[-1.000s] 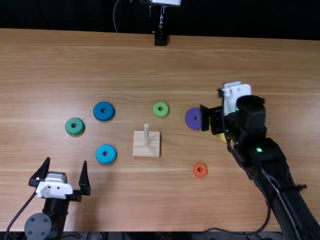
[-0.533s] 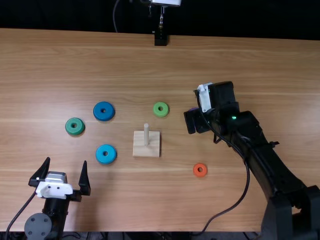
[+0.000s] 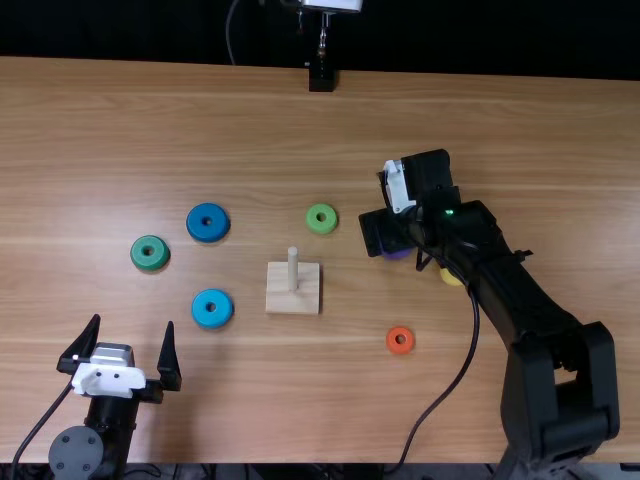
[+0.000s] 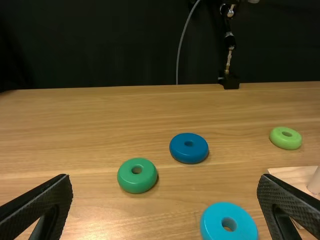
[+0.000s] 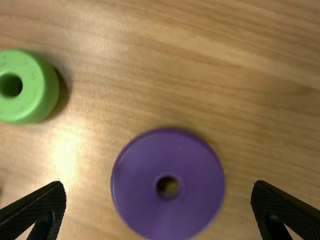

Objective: Build the Hanoi tower: stack the rings onto the peg from bottom to top in this color order: purple, dark blue, light blue, dark green, light green, yellow, orange.

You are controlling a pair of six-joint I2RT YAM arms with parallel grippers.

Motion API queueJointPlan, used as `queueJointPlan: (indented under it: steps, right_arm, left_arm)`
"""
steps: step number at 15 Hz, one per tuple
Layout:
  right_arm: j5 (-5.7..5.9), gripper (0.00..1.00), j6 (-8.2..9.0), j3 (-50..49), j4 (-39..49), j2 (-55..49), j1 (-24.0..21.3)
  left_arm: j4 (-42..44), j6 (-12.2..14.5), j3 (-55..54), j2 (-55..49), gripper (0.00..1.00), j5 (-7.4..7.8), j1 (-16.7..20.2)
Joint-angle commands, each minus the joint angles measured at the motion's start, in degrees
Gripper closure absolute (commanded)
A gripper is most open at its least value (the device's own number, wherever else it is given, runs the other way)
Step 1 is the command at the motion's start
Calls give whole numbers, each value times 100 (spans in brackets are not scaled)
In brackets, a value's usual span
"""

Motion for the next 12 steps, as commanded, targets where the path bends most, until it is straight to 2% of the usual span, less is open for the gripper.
queueJointPlan:
  steps: [1,8,12]
  right_arm:
    - [-41,0,-3,210,3,115,0]
    - [-20,0,-14,324,-60,432,-18]
    - [-20,0,-3,421,-682,651,-18]
  left_arm:
    - [28,56,-141,-67,0,-25,32]
    - [28,56,-141,-67,0,-25,41]
    - [28,67,-141,-67,0,-25,41]
